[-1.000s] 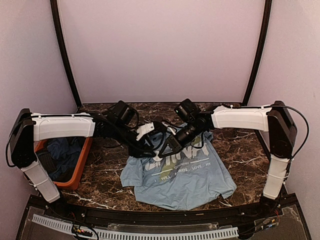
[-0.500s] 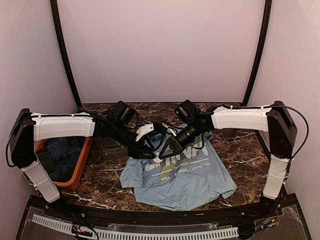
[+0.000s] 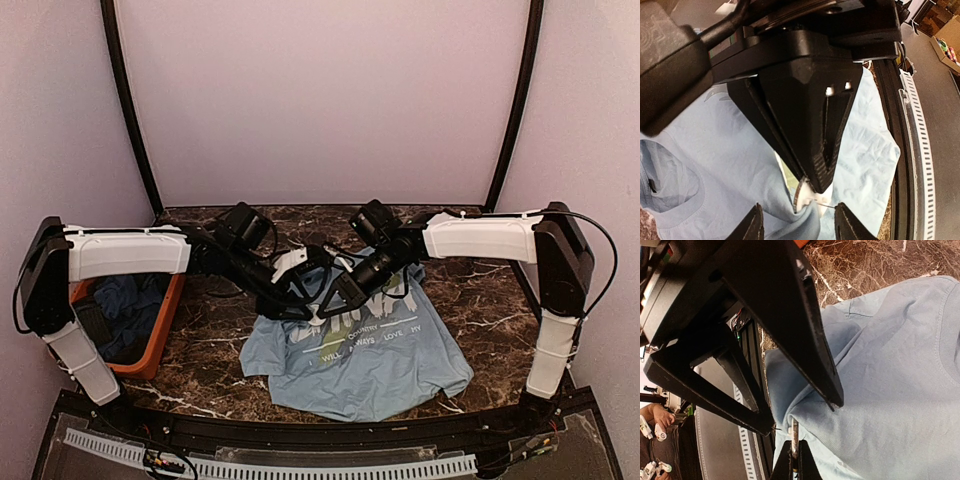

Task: Pin the brooch onto the clothing
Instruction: Pin the brooch to the flattened clothing.

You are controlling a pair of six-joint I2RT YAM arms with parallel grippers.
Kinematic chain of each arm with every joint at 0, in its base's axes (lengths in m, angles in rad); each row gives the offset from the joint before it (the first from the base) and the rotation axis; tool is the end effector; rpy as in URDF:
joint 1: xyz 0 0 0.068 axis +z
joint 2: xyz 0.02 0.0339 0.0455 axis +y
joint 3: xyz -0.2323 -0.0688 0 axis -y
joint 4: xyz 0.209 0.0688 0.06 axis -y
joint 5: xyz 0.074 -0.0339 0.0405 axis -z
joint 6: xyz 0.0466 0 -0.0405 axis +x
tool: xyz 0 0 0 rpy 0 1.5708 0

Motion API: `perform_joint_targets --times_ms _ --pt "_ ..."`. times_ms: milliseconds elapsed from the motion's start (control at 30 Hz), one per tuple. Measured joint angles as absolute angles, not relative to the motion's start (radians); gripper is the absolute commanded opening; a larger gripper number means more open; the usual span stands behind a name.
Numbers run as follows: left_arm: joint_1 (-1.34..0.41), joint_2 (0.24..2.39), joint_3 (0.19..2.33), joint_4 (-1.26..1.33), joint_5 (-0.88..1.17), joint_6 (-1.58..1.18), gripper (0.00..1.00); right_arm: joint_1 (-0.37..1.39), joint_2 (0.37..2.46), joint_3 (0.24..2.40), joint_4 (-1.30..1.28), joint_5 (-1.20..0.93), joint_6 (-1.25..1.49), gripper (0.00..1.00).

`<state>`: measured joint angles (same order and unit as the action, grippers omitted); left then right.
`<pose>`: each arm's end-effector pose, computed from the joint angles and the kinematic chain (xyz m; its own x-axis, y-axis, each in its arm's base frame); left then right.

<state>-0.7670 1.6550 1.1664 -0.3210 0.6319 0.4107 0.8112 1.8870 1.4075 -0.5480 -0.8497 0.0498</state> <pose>0.2179 -0.2483 0.2191 -0.1372 0.5797 -0.8032 0.9905 0.0728 -0.1167 0.2222 0.2848 0.2014 -0.6259 -0.6113 -0.4843 -0.7158 0.2038 0.6679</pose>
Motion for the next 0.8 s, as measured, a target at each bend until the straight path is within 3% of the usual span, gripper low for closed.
perform_joint_targets --times_ms 800 --pt "-0.767 1.676 1.166 -0.323 0.631 0.396 0.45 0.812 1.887 1.407 -0.555 -0.857 0.05 0.0"
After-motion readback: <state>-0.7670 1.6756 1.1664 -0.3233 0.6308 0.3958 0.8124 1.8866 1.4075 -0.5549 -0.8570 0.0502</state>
